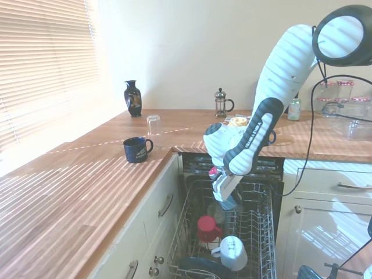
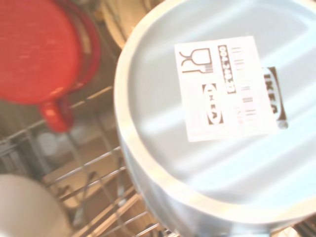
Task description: Take a mug cup out of the rack
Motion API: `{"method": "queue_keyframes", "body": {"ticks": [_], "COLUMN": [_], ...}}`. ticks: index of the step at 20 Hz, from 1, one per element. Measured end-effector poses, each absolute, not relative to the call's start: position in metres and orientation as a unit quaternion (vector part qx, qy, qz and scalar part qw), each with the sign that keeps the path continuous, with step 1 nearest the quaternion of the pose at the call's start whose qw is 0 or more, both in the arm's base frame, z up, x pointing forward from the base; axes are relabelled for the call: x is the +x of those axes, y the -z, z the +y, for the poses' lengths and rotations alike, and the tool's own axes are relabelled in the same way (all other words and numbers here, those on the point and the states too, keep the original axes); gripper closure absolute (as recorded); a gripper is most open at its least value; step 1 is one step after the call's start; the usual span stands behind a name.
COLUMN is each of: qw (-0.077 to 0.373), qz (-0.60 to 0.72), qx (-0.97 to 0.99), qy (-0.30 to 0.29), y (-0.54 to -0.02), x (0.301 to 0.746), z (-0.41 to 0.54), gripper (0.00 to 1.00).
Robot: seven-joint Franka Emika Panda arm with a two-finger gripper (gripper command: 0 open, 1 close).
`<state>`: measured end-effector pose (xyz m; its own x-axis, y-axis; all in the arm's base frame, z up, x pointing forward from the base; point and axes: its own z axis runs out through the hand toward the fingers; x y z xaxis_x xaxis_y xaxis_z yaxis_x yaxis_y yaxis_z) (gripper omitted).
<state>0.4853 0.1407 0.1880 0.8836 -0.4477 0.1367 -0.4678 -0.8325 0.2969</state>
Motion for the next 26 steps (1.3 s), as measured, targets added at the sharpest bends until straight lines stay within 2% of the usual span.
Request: {"method": "queue_keyframes", "body": {"ticks": [9, 15, 21, 26], "qw": [0.144, 0.101, 0.068, 0.068], "qz": [-0.209, -0.239, -0.282, -0.304], "qx": [0.965, 0.960, 0.949, 0.943], "qy": [-0.062, -0.104, -0.121, -0.113], "y": [-0.254, -0.352, -0.425, -0.442], "x": [0.461, 0.471, 0.510, 0.564], "z": [0.182, 0.157, 0.119, 0.103], "gripper": [1.00, 1.00, 1.00, 1.00]}}
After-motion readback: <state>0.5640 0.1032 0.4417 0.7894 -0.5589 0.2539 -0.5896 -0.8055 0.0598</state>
